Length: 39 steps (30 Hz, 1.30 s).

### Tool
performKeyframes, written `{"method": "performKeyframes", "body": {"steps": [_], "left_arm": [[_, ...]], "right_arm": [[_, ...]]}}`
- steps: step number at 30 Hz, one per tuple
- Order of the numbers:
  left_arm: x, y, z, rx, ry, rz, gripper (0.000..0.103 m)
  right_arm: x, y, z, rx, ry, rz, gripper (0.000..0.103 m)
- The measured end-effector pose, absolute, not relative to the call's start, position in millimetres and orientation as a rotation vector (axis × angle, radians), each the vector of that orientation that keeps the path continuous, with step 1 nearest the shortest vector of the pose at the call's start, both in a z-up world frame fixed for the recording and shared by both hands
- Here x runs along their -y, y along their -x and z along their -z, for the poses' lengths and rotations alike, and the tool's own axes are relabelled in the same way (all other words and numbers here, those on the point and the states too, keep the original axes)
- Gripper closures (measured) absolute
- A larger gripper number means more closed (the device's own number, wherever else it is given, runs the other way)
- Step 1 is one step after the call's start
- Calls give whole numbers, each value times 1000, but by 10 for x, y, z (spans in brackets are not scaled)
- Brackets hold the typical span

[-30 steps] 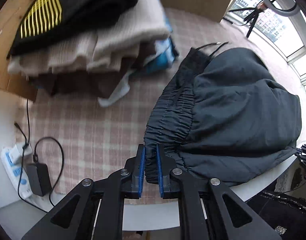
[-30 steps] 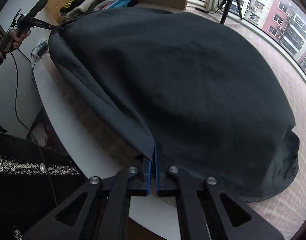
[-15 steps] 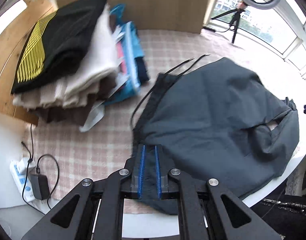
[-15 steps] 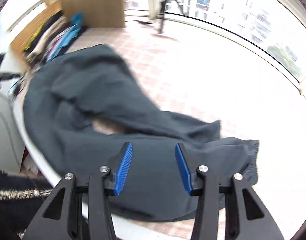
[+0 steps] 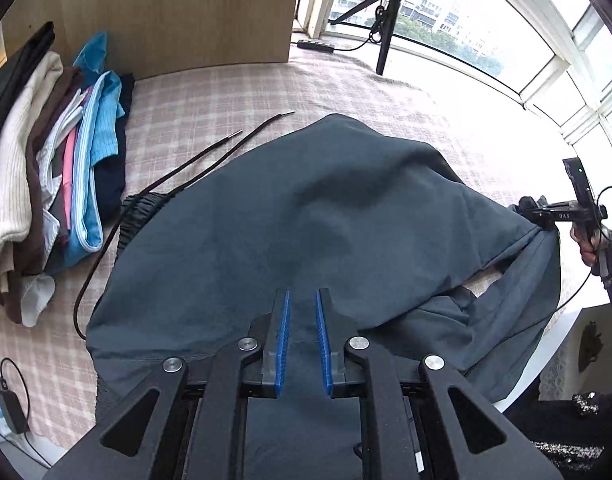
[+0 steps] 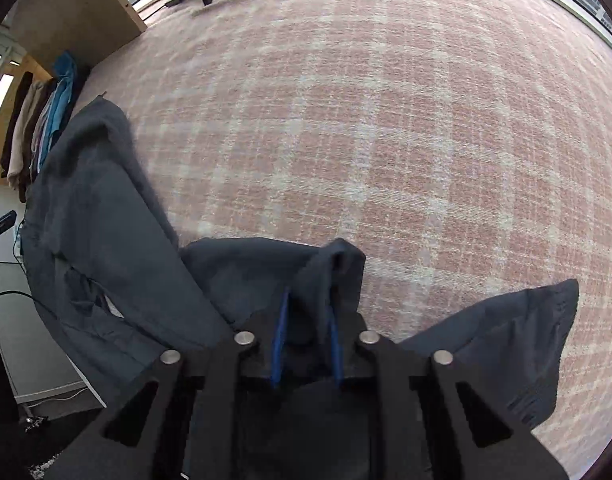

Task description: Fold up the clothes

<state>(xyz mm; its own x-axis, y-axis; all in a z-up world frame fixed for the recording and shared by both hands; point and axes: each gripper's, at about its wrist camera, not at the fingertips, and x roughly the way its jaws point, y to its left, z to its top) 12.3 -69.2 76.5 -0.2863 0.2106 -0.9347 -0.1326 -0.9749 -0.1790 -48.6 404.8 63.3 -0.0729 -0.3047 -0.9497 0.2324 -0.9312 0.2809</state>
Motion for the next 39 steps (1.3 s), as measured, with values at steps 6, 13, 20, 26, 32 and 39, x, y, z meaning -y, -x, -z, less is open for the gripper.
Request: {"method": "performKeyframes", "body": {"steps": [6, 13, 20, 26, 32, 39], "left_arm": [[718, 10, -744, 155, 1749, -2368, 92], [162, 114, -702, 79, 1684, -2257, 84], [-644, 229, -486, -39, 1694, -2106, 83], [-818, 261, -401, -63, 1763, -2087, 83], [-357, 180, -448, 54, 1852, -2197, 81], [1041, -210, -754, 303, 1925, -2578, 70]], "right_arm": [[-4106, 550, -2036, -76, -1341, 2579, 101], [-4991, 432, -2527, -108, -1195, 2878, 96], [-5834, 580, -1369, 166, -1692, 2681, 76], [-6611, 976, -1099, 415, -1700, 2744, 53], [-6987, 1405, -676, 536, -1825, 2650, 51], [-6506, 1593, -563, 208, -1731, 2677, 76]]}}
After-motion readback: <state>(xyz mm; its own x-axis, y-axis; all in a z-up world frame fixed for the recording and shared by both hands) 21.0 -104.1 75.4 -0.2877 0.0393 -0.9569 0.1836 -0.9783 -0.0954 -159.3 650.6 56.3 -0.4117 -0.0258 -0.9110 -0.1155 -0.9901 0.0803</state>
